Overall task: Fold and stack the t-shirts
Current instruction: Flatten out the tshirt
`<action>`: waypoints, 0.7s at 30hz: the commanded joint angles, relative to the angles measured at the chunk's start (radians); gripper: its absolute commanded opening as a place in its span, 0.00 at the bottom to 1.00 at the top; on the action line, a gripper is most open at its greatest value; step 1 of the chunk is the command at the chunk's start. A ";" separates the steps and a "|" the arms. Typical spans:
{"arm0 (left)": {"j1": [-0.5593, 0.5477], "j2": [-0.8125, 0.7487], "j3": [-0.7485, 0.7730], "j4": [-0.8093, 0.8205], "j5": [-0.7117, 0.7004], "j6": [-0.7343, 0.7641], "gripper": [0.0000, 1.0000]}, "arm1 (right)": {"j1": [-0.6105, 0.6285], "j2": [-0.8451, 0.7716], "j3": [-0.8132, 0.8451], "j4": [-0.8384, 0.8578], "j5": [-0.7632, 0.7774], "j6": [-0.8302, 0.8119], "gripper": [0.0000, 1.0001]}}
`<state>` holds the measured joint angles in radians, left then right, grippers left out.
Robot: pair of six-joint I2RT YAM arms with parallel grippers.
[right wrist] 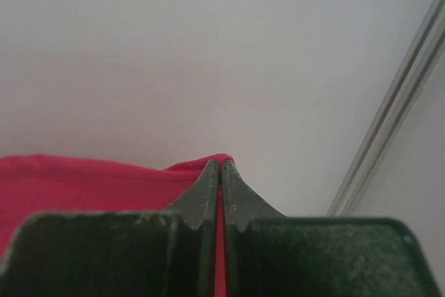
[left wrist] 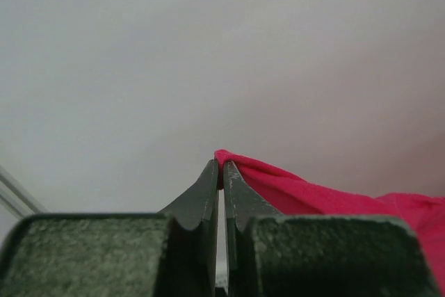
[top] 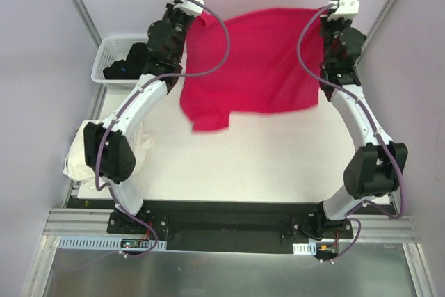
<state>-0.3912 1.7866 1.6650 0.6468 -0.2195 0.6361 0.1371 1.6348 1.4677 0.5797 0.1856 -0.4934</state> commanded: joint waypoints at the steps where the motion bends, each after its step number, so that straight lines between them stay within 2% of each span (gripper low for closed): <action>1: 0.003 -0.208 0.073 0.071 0.052 -0.039 0.00 | 0.009 -0.191 0.091 0.102 -0.023 0.021 0.01; 5: -0.037 -0.323 0.021 0.059 0.051 0.000 0.00 | 0.041 -0.327 0.046 0.069 -0.020 0.009 0.01; 10: -0.127 -0.543 -0.124 0.065 0.031 0.079 0.00 | 0.097 -0.512 -0.050 0.031 -0.014 -0.016 0.01; 15: -0.201 -0.800 -0.281 0.039 0.061 0.050 0.00 | 0.153 -0.737 -0.167 -0.020 -0.032 -0.030 0.01; 21: -0.202 -0.967 -0.335 -0.035 0.112 -0.035 0.00 | 0.160 -0.897 -0.236 -0.057 -0.047 -0.024 0.01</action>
<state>-0.5888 0.8940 1.3476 0.6178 -0.1616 0.6556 0.2913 0.7971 1.2602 0.5385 0.1577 -0.5076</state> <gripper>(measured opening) 0.007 0.015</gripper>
